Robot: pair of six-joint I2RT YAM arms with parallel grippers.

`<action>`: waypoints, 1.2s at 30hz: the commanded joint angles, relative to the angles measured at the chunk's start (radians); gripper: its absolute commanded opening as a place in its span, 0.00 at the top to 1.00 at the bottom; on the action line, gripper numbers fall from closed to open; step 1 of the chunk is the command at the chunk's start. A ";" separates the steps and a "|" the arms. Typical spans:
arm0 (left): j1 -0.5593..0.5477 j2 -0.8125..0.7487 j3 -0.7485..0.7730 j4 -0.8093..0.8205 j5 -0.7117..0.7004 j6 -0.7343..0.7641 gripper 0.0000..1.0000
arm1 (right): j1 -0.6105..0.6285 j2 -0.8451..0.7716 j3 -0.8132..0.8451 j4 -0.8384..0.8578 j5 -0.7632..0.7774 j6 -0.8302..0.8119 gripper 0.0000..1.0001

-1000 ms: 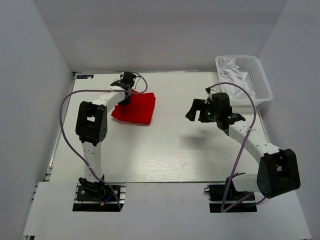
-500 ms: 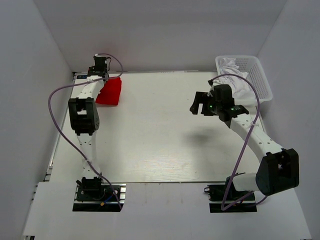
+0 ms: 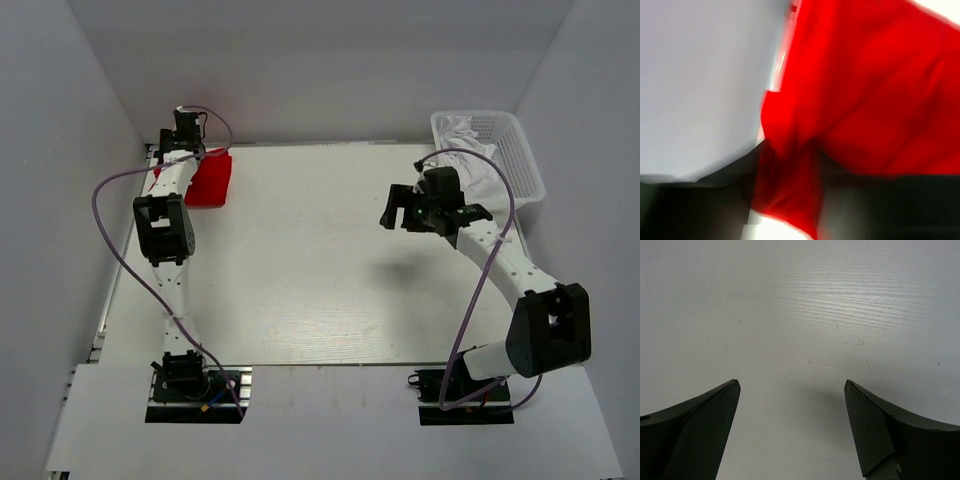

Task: Fold and stack the t-shirts
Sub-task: Put the neatly folded tshirt into the corner of the board with the left arm

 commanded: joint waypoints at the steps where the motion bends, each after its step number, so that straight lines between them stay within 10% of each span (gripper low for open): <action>1: -0.001 -0.025 0.083 0.060 -0.087 0.006 0.31 | -0.005 0.006 0.046 -0.002 -0.021 0.012 0.10; 2: -0.001 -0.036 0.083 0.060 -0.087 0.006 0.02 | -0.002 0.006 0.049 -0.004 -0.024 0.015 0.10; 3: -0.001 -0.046 0.092 0.051 -0.087 -0.004 0.00 | -0.005 0.006 0.051 -0.002 -0.025 0.017 0.10; 8: -0.029 -0.141 0.073 -0.093 -0.030 -0.090 0.00 | -0.012 -0.021 0.046 0.030 -0.070 0.061 0.10; 16: -0.111 -0.415 0.004 -0.381 0.466 -0.416 0.00 | -0.036 -0.124 -0.089 0.083 -0.131 0.132 0.10; 21: -0.320 -0.702 -0.507 -0.143 0.574 -0.598 0.00 | -0.038 -0.236 -0.210 0.085 -0.141 0.133 0.10; 27: -0.667 -0.882 -0.779 -0.148 0.507 -0.770 0.00 | -0.038 -0.415 -0.293 -0.007 -0.081 0.113 0.10; 36: -0.785 -1.085 -0.948 -0.101 0.399 -0.854 0.00 | -0.035 -0.627 -0.445 0.041 -0.121 0.113 0.10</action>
